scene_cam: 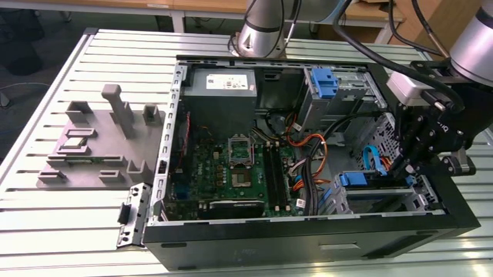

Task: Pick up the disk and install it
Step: 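Insert the second disk wire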

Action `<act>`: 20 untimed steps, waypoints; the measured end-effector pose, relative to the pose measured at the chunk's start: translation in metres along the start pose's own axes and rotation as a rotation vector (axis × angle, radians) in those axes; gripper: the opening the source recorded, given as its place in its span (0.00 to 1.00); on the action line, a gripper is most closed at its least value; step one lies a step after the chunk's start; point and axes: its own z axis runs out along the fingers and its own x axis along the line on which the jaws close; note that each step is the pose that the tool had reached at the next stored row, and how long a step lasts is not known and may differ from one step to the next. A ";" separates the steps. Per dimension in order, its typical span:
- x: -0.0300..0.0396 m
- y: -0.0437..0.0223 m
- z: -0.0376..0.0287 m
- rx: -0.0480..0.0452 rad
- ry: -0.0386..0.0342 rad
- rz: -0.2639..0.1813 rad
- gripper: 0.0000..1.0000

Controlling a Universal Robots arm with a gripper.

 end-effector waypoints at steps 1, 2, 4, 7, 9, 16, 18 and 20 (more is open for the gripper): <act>-0.0004 0.0000 0.0000 -0.0005 0.0022 0.005 0.16; -0.0006 0.0000 0.0000 -0.0008 0.0036 0.008 0.16; -0.0019 0.0001 0.0001 -0.0014 0.0051 0.013 0.16; -0.0038 0.0003 0.0001 -0.0021 0.0059 0.020 0.16; -0.0044 0.0003 0.0002 -0.0025 0.0065 0.024 0.16; -0.0045 0.0004 0.0009 -0.0048 0.0393 0.043 0.16; -0.0047 0.0003 0.0018 -0.0052 0.0420 0.047 0.16; -0.0055 0.0003 0.0020 -0.0055 0.0419 0.049 0.16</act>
